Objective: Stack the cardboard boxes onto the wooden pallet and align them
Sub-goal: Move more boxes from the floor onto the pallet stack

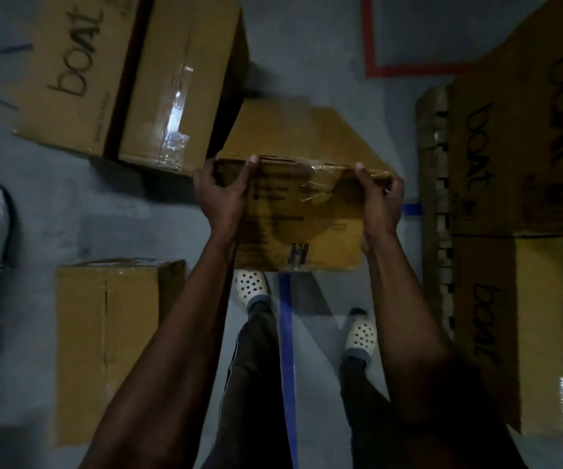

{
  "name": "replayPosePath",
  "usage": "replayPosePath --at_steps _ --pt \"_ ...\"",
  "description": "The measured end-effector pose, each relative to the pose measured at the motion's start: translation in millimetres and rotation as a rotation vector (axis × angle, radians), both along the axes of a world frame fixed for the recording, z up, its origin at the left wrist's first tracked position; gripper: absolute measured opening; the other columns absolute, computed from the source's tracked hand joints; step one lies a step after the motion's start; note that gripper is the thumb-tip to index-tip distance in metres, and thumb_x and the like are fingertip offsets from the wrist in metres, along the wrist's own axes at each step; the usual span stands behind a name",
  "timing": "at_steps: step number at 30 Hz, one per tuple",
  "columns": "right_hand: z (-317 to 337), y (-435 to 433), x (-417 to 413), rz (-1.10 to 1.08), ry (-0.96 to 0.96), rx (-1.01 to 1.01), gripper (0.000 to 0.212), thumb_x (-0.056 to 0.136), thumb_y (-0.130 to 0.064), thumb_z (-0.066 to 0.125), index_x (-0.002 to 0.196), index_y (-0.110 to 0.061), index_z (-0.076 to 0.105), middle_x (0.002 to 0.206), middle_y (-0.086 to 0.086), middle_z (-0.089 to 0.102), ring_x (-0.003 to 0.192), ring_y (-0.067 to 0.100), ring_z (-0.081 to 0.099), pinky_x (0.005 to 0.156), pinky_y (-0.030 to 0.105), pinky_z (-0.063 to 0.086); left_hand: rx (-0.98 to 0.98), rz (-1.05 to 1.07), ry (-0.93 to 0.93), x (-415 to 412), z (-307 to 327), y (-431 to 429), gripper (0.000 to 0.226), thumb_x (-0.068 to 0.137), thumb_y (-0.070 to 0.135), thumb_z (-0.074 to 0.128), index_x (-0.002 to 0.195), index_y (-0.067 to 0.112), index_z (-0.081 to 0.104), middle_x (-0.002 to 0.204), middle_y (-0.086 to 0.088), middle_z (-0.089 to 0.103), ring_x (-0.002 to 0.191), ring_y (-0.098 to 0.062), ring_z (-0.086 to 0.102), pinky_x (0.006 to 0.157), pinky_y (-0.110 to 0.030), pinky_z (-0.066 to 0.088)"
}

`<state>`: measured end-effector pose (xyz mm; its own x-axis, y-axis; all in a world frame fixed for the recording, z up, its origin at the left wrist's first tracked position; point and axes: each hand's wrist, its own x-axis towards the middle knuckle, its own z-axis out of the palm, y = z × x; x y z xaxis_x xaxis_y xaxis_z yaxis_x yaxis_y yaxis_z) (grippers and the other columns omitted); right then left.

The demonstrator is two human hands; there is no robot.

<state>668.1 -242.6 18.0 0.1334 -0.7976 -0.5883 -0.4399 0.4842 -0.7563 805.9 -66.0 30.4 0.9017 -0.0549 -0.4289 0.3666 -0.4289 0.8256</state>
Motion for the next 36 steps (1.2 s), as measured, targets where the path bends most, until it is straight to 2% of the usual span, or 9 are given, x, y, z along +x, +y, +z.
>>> replayPosePath --at_steps 6,10,12,16,21,25,27,31,36 --pt "131.8 -26.4 -83.7 0.100 0.056 -0.129 0.111 0.040 -0.094 0.070 0.135 -0.037 0.056 0.132 -0.008 0.060 0.118 0.022 0.060 0.099 0.050 0.052 0.221 -0.099 -0.100 -64.7 153.7 -34.5 0.074 0.078 0.059 0.078 0.132 0.012 0.060 0.131 -0.006 0.054 0.116 -0.021 0.055 0.091 -0.033 0.048" --pt "230.3 -28.5 -170.5 0.221 0.052 -0.218 0.085 0.066 -0.065 0.081 0.137 -0.024 0.059 0.128 -0.008 0.054 0.118 0.018 0.055 0.105 0.041 0.046 0.207 -0.027 -0.067 -139.4 232.2 -30.7 0.067 0.073 0.054 0.084 0.123 0.014 0.064 0.116 0.000 0.066 0.096 -0.014 0.062 0.064 -0.021 0.047" --pt "265.2 -29.2 -217.7 0.243 0.061 -0.265 0.083 0.074 -0.053 0.082 0.144 -0.019 0.053 0.139 0.000 0.051 0.127 0.025 0.052 0.107 0.048 0.046 0.214 -0.017 -0.077 -183.4 270.4 -30.5 0.061 0.074 0.054 0.084 0.117 0.015 0.066 0.108 0.001 0.069 0.087 -0.013 0.062 0.056 -0.018 0.039" --pt "330.6 -29.6 -311.5 0.228 0.087 -0.333 0.079 0.080 -0.047 0.080 0.147 -0.019 0.051 0.147 0.006 0.048 0.133 0.031 0.048 0.108 0.045 0.043 0.162 -0.022 -0.067 -264.5 323.7 -35.3 0.065 0.070 0.057 0.084 0.120 0.019 0.066 0.113 -0.001 0.071 0.096 -0.019 0.068 0.074 -0.033 0.058" --pt "378.0 -34.1 -418.3 0.140 0.122 -0.372 0.078 0.080 -0.049 0.080 0.146 -0.021 0.051 0.149 0.004 0.048 0.134 0.029 0.048 0.108 0.047 0.044 0.063 -0.112 -0.166 -364.4 370.4 -46.8 0.095 0.041 0.093 0.071 0.113 0.030 0.066 0.115 0.004 0.067 0.101 -0.019 0.068 0.085 -0.047 0.059" --pt "399.2 -27.9 -492.8 0.026 0.067 -0.411 0.076 0.080 -0.047 0.079 0.145 -0.020 0.051 0.144 0.002 0.051 0.131 0.028 0.049 0.107 0.049 0.045 0.045 -0.157 -0.232 -434.0 396.5 -58.9 0.105 0.038 0.095 0.068 0.119 0.029 0.064 0.121 0.001 0.062 0.107 -0.020 0.062 0.091 -0.048 0.055" --pt "407.3 -21.5 -531.8 -0.042 0.066 -0.432 0.076 0.079 -0.049 0.079 0.144 -0.021 0.052 0.142 0.002 0.052 0.130 0.028 0.050 0.106 0.051 0.046 0.043 -0.197 -0.276 -475.4 417.1 -61.1 0.100 0.043 0.090 0.071 0.121 0.027 0.064 0.122 0.000 0.059 0.110 -0.020 0.060 0.094 -0.046 0.053" --pt "420.2 -13.4 -610.2 -0.134 0.071 -0.503 0.074 0.078 -0.055 0.077 0.141 -0.021 0.056 0.138 0.000 0.053 0.127 0.026 0.052 0.103 0.051 0.048 -0.008 -0.254 -0.319 -551.2 442.3 -67.2 0.058 0.069 0.065 0.081 0.107 0.029 0.059 0.105 0.006 0.052 0.102 -0.017 0.054 0.090 -0.039 0.050" --pt "432.4 -24.7 -707.7 -0.210 0.103 -0.529 0.070 0.079 -0.053 0.075 0.137 -0.019 0.057 0.131 -0.001 0.053 0.121 0.025 0.054 0.098 0.051 0.051 0.021 -0.294 -0.392 -639.5 437.8 -86.0 0.104 0.041 0.101 0.057 0.118 0.032 0.066 0.111 0.003 0.064 0.100 -0.020 0.064 0.086 -0.047 0.058"
